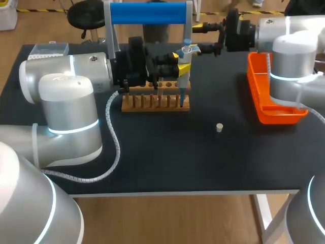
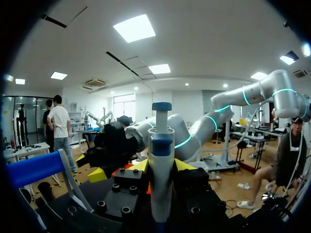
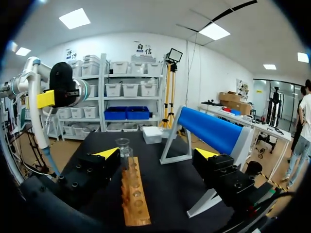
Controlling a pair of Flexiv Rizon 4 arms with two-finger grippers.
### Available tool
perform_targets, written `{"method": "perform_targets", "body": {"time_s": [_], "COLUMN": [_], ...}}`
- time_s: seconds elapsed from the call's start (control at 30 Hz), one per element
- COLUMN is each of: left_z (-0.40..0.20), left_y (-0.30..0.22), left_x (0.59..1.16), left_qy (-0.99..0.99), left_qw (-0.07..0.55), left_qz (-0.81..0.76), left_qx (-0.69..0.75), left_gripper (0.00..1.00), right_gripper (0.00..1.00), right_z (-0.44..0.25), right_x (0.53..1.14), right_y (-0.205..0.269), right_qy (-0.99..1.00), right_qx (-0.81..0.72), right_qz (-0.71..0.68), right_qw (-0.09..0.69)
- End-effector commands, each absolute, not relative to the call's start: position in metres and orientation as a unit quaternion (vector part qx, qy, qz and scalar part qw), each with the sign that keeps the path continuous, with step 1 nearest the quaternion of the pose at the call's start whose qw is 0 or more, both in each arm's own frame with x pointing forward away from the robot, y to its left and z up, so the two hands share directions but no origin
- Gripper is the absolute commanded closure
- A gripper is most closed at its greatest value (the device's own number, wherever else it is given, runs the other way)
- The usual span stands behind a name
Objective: Invert the test tube, pick up the pipette, mount the tip to pipette, aspirate from beaker and dispense into the tube, eject the tip, return the pipette, and cap with the stopper.
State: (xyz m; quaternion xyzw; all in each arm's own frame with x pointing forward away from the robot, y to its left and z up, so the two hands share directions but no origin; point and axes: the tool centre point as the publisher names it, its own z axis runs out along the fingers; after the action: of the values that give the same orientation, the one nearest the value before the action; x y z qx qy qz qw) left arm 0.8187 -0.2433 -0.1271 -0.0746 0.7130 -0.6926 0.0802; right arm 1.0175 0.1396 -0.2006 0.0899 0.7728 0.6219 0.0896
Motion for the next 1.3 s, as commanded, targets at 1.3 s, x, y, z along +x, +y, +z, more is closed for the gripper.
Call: {"method": "perform_targets", "body": {"time_s": [1.3], "left_z": [-0.128], "left_y": [-0.243], "left_x": [0.818], "left_qy": [0.712], "left_qw": [0.082], "left_qz": [-0.694], "left_qx": [-0.075], "left_gripper": [1.00], "right_gripper": [0.00], "right_z": [-0.202], "right_x": [1.070], "right_y": [0.171], "right_qy": [0.790], "right_qx": [0.106], "right_qz": [0.592], "right_qw": [0.120]}}
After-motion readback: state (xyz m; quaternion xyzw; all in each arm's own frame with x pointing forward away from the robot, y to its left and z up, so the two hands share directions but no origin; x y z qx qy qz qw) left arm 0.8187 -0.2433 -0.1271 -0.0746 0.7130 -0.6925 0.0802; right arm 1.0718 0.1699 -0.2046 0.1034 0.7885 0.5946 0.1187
